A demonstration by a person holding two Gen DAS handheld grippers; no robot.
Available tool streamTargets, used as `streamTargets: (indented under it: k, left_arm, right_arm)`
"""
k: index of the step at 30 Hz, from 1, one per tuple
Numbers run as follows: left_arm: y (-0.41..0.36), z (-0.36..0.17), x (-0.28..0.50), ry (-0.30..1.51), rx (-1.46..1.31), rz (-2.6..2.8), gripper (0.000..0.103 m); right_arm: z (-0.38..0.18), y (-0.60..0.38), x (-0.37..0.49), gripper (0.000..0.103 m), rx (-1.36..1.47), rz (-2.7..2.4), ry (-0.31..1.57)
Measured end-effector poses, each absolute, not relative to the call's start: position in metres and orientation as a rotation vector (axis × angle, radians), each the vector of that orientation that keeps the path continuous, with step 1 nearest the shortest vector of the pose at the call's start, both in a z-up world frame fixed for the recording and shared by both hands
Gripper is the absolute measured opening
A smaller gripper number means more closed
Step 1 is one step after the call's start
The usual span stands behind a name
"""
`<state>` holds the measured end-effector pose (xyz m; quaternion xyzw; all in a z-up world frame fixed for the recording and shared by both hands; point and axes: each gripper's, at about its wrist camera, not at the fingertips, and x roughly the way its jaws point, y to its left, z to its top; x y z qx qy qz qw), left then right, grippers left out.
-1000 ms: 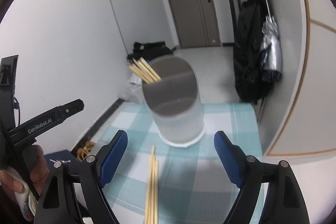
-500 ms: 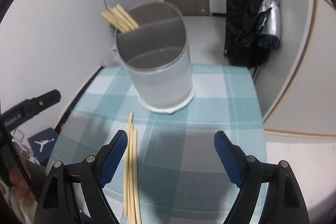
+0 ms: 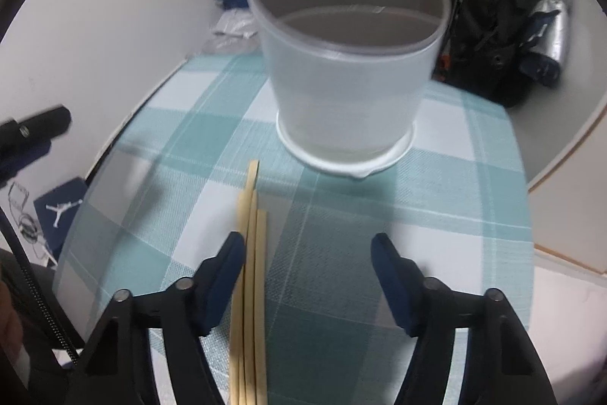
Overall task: Organize utensils
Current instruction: 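Lower the right gripper to the chopsticks and close on one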
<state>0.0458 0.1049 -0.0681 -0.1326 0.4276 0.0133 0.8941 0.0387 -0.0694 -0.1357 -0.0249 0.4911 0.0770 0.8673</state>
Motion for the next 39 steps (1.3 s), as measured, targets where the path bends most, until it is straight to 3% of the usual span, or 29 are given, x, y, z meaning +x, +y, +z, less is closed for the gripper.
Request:
streamTargets:
  k: [2, 7, 11, 24, 39]
  left_arm:
    - [0.108, -0.070, 0.046, 0.897, -0.286, 0.036, 0.067]
    - [0.114, -0.070, 0.047, 0.905, -0.305, 0.035, 0.067]
    - [0.117, -0.071, 0.049, 0.911, -0.319, 0.032, 0.067]
    - [0.122, -0.074, 0.050, 0.925, -0.329, 0.044, 0.067]
    - [0.121, -0.079, 0.053, 0.942, -0.316, 0.047, 0.067]
  right_arm:
    - [-0.141, -0.065, 0.041, 0.056, -0.077, 0.162, 1.042]
    - [-0.148, -0.052, 0.040, 0.049, -0.170, 0.165, 1.039]
    - [-0.148, -0.048, 0.038, 0.037, -0.206, 0.157, 1.027]
    - [-0.147, -0.038, 0.043, 0.029, -0.259, 0.164, 1.044]
    - [-0.155, -0.041, 0.062, 0.030, -0.220, 0.164, 1.060]
